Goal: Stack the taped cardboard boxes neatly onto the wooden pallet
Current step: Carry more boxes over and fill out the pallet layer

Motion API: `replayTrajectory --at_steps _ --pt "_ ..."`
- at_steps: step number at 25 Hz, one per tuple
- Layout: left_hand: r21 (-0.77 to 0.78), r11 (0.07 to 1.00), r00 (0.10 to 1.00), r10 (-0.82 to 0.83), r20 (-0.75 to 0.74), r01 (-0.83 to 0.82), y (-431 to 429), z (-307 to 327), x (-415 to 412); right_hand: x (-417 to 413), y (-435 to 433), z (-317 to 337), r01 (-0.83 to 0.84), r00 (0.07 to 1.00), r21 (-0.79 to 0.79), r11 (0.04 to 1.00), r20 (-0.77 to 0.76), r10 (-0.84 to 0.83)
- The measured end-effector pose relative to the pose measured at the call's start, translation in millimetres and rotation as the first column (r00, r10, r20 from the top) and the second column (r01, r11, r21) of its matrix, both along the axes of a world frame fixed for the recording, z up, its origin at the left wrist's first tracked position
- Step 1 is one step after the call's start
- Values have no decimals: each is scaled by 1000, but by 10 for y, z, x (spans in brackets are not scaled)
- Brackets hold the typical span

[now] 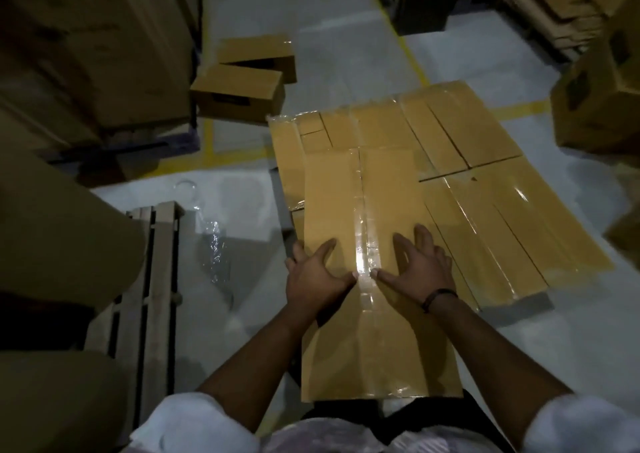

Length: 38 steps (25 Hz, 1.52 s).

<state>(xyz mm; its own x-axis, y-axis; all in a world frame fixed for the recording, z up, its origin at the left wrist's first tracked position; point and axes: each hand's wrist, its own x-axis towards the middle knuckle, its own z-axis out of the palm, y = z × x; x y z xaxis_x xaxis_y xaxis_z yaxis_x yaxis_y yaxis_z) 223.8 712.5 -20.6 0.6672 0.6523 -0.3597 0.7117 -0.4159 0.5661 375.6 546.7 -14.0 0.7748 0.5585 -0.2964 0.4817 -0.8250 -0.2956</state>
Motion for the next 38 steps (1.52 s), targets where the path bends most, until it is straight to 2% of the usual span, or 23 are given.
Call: replayTrajectory --at_steps 7,12,15,17,20,22,28,31,38 --pt "-102 965 970 237 -59 -242 116 -608 131 348 389 -621 -251 965 -95 963 -100 241" --pt "-172 886 901 411 -141 -431 34 -1084 372 653 466 -1191 -390 909 -88 917 -198 367" --pt "-170 860 873 454 -179 -482 43 -1341 505 792 492 -1487 -438 883 -77 896 -222 413" --pt "-223 822 850 494 -181 -525 97 -1495 542 859 524 -1648 -456 867 -66 888 -258 426" --pt "-335 694 760 638 -124 -637 186 -1739 462 879 532 -1762 -406 848 -20 914 -383 368" --pt "-359 720 799 580 -157 -593 82 -1739 401 823 413 -1773 -425 823 -26 905 -426 375" --pt "-242 858 857 342 -386 -452 -680 -1762 -114 435 -328 -1769 -578 773 -117 807 -395 497" --pt "-174 923 884 253 -394 -342 -1123 -1701 -349 170 -690 -1837 -578 776 -135 805 -394 492" --pt "-86 980 924 140 -357 -181 -1524 -1833 -792 -255 -1204 -2036 -493 833 -60 868 -319 452"
